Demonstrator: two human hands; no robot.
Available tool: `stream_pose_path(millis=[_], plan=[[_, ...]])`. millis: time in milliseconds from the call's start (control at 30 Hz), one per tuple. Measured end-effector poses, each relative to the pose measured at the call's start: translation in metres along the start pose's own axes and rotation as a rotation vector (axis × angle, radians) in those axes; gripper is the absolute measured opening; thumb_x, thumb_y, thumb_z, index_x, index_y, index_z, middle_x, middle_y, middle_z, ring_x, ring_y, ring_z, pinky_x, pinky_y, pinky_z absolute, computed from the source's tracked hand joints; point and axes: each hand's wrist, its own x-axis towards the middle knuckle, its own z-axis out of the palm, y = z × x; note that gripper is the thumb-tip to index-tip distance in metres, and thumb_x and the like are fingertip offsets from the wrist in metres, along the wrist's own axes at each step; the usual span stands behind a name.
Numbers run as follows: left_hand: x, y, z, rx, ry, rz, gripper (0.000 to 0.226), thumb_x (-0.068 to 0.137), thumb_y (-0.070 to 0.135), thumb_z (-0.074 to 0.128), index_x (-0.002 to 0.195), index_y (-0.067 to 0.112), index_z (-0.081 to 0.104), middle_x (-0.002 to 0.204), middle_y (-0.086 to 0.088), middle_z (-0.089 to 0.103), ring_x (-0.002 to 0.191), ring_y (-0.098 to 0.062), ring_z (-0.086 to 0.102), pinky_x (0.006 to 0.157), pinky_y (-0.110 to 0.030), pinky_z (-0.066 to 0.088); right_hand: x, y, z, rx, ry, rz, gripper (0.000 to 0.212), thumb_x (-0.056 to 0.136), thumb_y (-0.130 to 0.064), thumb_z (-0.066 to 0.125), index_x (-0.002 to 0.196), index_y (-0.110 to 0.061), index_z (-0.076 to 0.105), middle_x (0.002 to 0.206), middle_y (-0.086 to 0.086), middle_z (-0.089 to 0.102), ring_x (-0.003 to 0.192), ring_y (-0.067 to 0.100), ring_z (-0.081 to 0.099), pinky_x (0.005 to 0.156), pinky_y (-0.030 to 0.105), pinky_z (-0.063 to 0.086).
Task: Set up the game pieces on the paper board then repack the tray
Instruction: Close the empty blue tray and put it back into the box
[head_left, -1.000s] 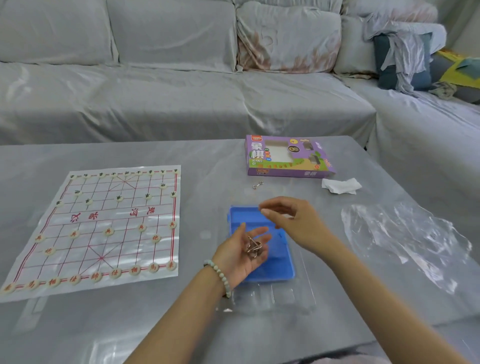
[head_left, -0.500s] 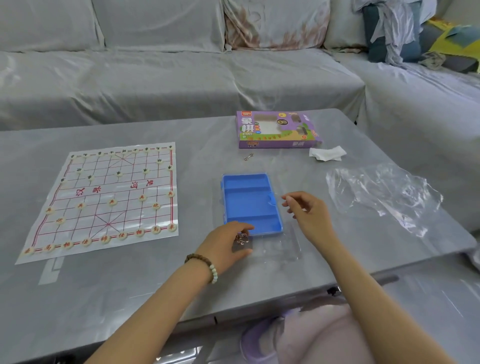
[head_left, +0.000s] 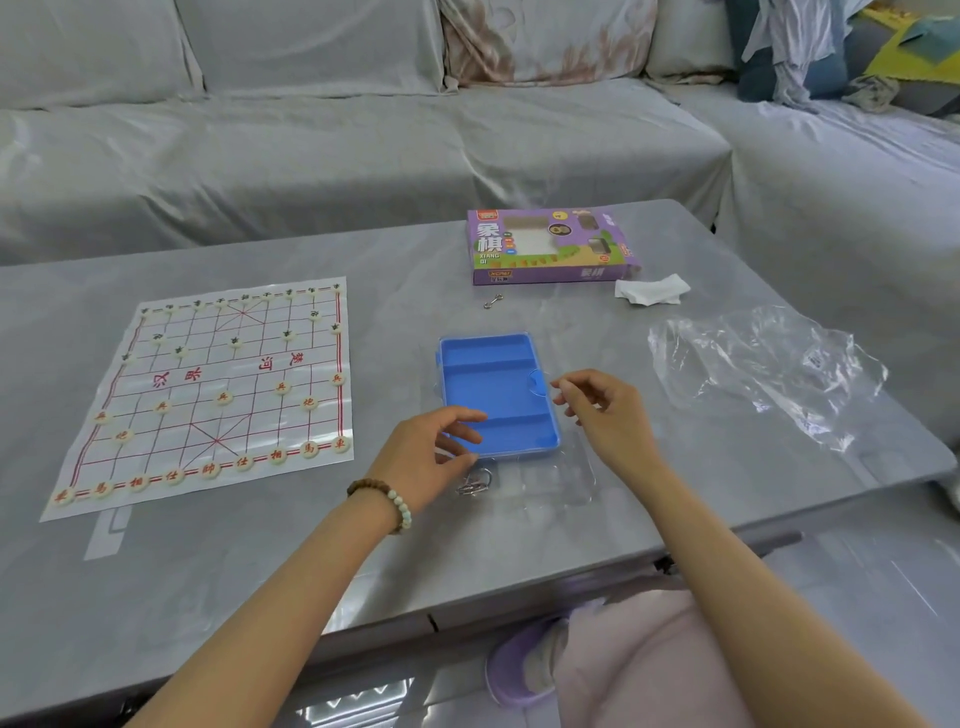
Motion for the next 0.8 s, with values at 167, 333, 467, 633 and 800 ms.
stream_pose_path(millis=[167,333,467,633,800], plan=[[0.0,-0.011,0.001,0.383,-0.027,0.063,0.059,0.075,0.042,0.072,0.128,0.031,0.048,0.133,0.009,0.047,0.124,-0.01,0.04,0.106,-0.024,0.028,-0.003,-0.005,0.01,-0.032,-0.08,-0.046,0.012,0.092,-0.016,0.056,0.093,-0.015,0.068,0.079,-0.008,0.067,0.067,-0.008,0.059,0.067,0.008,0.045],[0.012,-0.036,0.005,0.544,-0.035,-0.13,0.114,0.061,0.065,0.07,0.147,0.03,0.003,0.156,-0.002,0.003,0.144,-0.022,0.003,0.117,-0.04,0.009,-0.001,-0.001,0.015,-0.05,-0.105,-0.047,0.012,0.092,-0.017,0.057,0.092,-0.018,0.068,0.079,-0.008,0.067,0.069,-0.006,0.06,0.07,0.012,0.047],[0.023,-0.039,0.005,0.497,-0.06,-0.135,0.12,0.059,0.067,0.069,0.147,0.03,-0.003,0.157,-0.003,-0.004,0.144,-0.024,0.0,0.116,-0.043,0.009,0.003,0.002,0.015,-0.063,-0.089,-0.046,0.012,0.092,-0.017,0.056,0.094,-0.018,0.068,0.083,-0.008,0.068,0.074,-0.004,0.062,0.073,0.016,0.049],[0.044,-0.038,-0.008,0.299,0.078,-0.12,0.086,0.082,0.056,0.053,0.147,0.019,0.012,0.156,-0.004,0.01,0.143,-0.021,0.009,0.117,-0.04,0.013,0.033,-0.003,0.017,-0.075,-0.006,-0.048,0.011,0.091,-0.019,0.058,0.096,-0.019,0.068,0.093,-0.004,0.068,0.081,0.007,0.06,0.068,0.01,0.047],[0.087,-0.036,-0.006,0.277,0.096,-0.092,0.076,0.083,0.067,0.035,0.143,0.02,0.027,0.146,-0.004,0.034,0.135,-0.024,0.031,0.111,-0.045,0.028,0.101,-0.004,0.037,-0.222,-0.048,-0.065,0.023,0.09,-0.024,0.059,0.112,-0.019,0.062,0.114,-0.003,0.062,0.099,0.011,0.056,0.076,0.013,0.039]])
